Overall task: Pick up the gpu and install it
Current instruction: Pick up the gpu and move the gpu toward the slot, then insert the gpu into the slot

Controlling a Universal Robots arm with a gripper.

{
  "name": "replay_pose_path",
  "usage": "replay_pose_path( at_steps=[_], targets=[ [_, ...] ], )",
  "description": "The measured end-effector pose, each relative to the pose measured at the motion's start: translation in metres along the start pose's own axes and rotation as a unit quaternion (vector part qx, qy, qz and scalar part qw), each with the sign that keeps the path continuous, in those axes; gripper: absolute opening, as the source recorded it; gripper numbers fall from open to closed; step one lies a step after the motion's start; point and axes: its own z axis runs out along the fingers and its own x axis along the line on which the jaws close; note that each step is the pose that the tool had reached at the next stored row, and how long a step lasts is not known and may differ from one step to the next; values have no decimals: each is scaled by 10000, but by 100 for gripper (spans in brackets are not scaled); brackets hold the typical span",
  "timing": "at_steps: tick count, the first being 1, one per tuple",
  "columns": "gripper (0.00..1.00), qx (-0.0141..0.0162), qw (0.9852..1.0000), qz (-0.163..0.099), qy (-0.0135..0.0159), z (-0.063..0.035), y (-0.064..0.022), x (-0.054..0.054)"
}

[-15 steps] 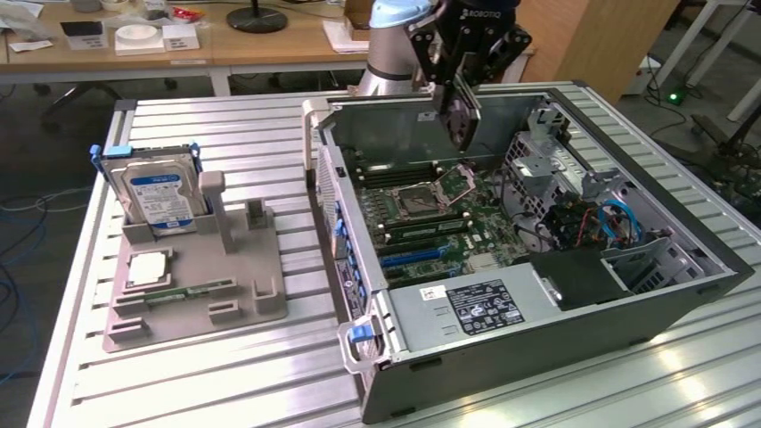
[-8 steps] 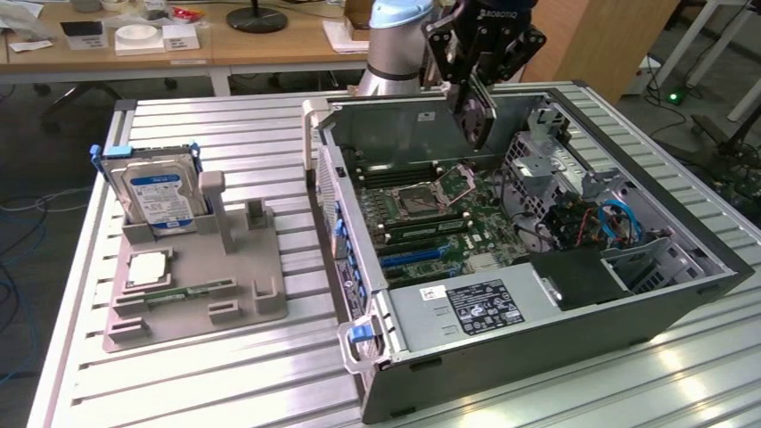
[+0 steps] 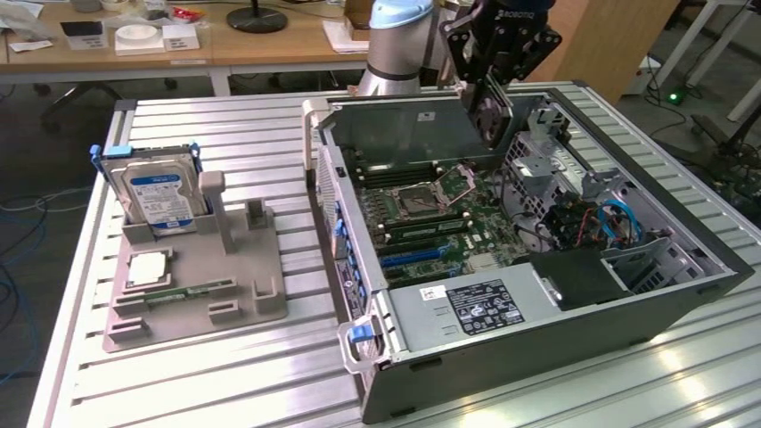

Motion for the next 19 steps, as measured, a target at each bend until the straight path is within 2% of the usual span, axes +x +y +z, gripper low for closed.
replay_pose_path(
  at_steps=[2, 15, 19],
  targets=[
    [28, 0, 10000, 0, 0, 0, 2, -31],
    [28, -1, 10000, 0, -1, 1, 2, -32],
    [28, -3, 10000, -91, 3, 1, 3, -32]
  ],
)
